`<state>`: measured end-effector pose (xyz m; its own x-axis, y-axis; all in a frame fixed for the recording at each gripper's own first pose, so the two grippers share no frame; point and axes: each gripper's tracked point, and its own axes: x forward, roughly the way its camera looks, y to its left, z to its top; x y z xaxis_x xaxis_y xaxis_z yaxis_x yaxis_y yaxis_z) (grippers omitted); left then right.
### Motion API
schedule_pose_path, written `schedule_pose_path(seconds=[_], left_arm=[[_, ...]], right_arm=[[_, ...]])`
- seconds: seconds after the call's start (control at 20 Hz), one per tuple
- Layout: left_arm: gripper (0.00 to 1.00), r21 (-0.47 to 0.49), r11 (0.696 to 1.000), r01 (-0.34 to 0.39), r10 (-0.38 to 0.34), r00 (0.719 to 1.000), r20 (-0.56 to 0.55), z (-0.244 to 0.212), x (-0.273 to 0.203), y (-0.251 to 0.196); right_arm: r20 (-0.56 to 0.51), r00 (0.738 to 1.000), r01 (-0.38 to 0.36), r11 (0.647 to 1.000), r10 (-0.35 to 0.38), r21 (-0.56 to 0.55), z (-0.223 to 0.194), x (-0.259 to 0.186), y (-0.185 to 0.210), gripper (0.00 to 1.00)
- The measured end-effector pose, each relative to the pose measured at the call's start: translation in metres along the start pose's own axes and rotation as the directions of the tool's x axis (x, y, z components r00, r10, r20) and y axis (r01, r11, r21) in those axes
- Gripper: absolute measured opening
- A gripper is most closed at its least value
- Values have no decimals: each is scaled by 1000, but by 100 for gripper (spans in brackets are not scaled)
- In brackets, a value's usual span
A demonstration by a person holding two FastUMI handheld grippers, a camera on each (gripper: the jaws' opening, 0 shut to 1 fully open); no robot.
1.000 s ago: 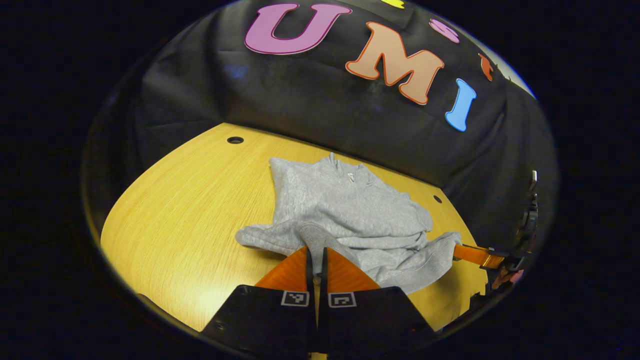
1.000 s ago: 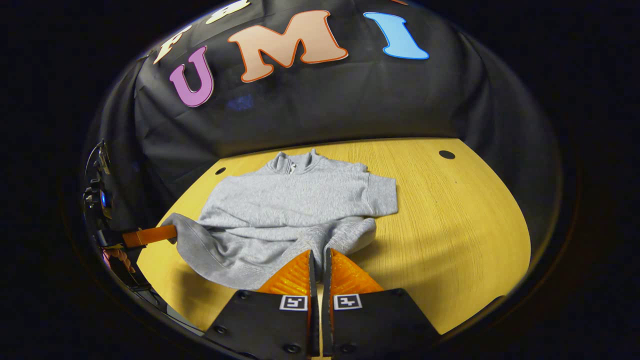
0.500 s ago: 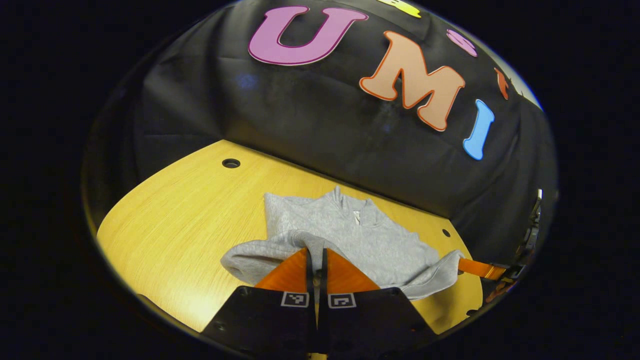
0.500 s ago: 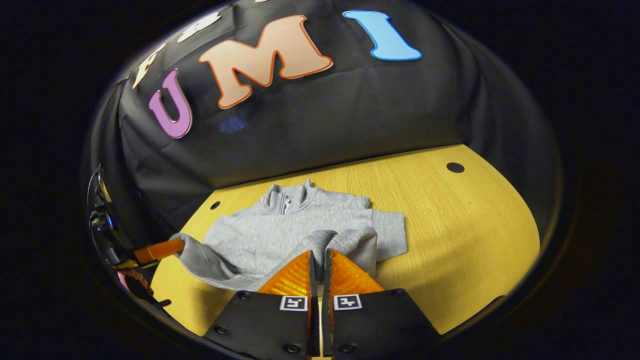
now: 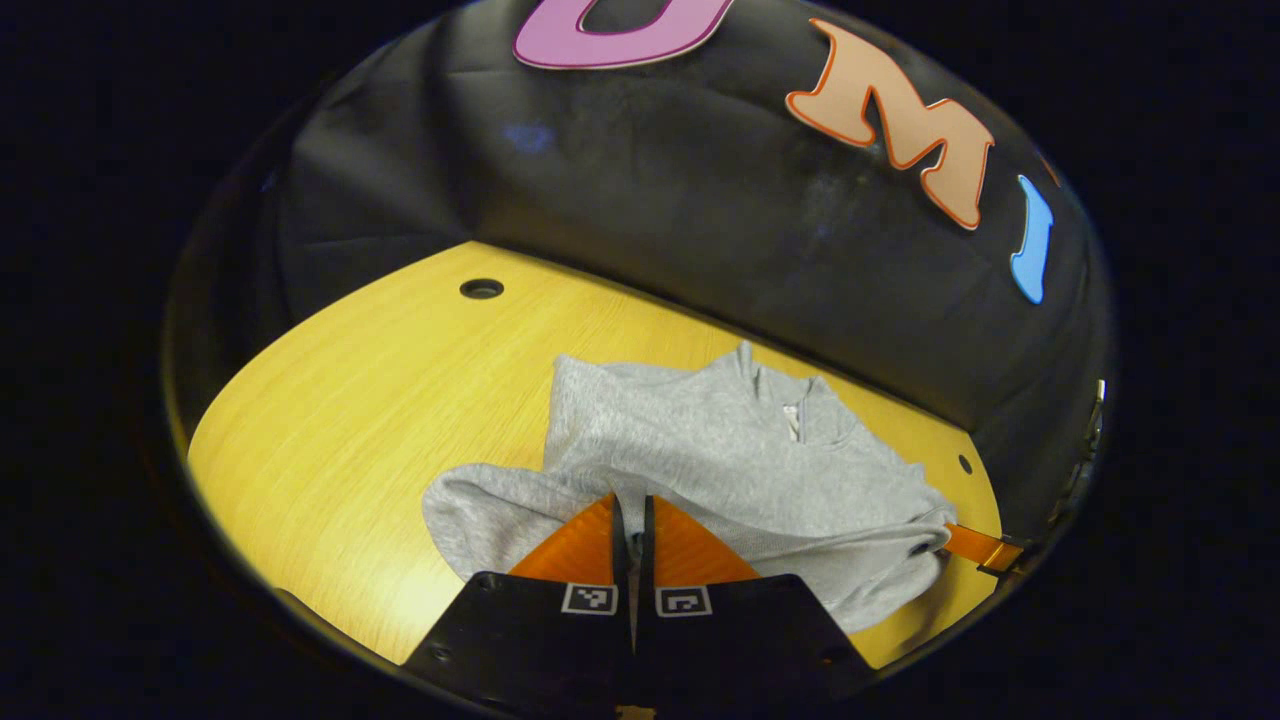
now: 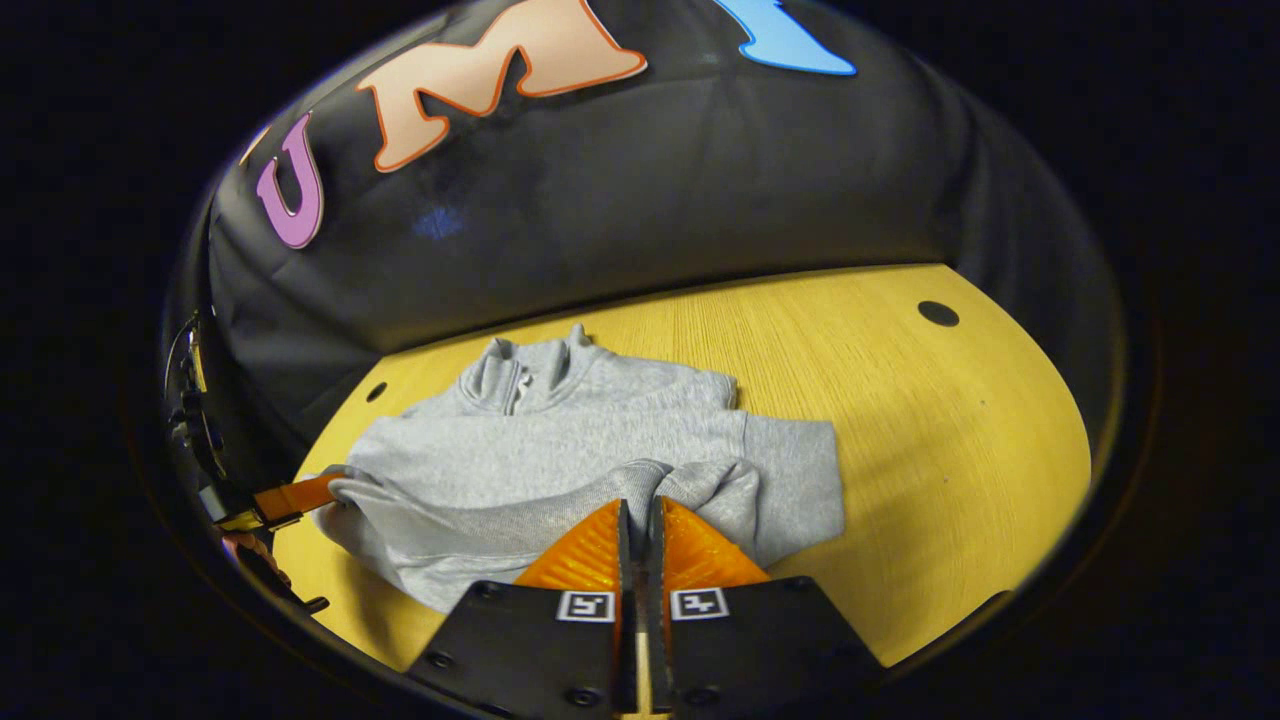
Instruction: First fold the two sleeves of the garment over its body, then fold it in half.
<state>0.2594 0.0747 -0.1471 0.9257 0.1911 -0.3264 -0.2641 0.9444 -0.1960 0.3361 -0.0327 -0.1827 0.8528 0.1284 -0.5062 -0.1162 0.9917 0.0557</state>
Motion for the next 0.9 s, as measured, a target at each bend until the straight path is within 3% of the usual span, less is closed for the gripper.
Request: schedule_pose_path(seconds=[0.1, 0.2, 0.3, 0.35, 0.4, 0.45, 0.5, 0.55, 0.65, 0.7, 0.8, 0.9], left_arm=[[0, 2, 1000, 10, -10, 1000, 9, 1, 3, 1], [3, 30, 999, 11, -11, 1000, 9, 1, 6, 3], [12, 43, 999, 27, -27, 1000, 6, 4, 6, 1], [13, 42, 998, 42, -43, 999, 9, 8, 6, -1], [16, 31, 997, 71, -72, 997, 12, 10, 5, -7], [39, 15, 995, 102, -102, 995, 13, 13, -3, -13], [62, 0, 993, 117, -117, 993, 27, 18, -10, -17], [85, -8, 991, 135, -134, 990, 46, 23, -15, -23], [93, 9, 990, 142, -143, 986, 86, 36, -30, -26], [93, 30, 990, 140, -142, 984, 103, 42, -39, -25], [95, 83, 989, 123, -133, 983, 129, 54, -58, -22], [95, 136, 983, 120, -140, 980, 145, 64, -82, -22]], right_arm=[[1, 1000, -1, 1000, 1, -1, 0, 6, 0, 11], [-11, 1000, -22, 999, 22, 24, -2, 4, 3, 26], [2, 998, -57, 997, 57, 57, 5, 4, 14, 50], [15, 998, -59, 997, 59, 53, 7, 4, 16, 75], [30, 998, -54, 998, 53, 35, 12, -1, 16, 83], [48, 998, -46, 999, 45, 15, 16, -5, 15, 90], [62, 997, -39, 999, 40, -5, 22, -9, 16, 95], [78, 996, -31, 999, 33, -19, 27, -16, 16, 94], [119, 993, -15, 999, 19, -37, 40, -33, 15, 94], [136, 991, -15, 999, 21, -42, 46, -44, 17, 98], [165, 986, -15, 998, 25, -62, 53, -67, 23, 94], [194, 981, -11, 996, 28, -89, 59, -93, 29, 98]])
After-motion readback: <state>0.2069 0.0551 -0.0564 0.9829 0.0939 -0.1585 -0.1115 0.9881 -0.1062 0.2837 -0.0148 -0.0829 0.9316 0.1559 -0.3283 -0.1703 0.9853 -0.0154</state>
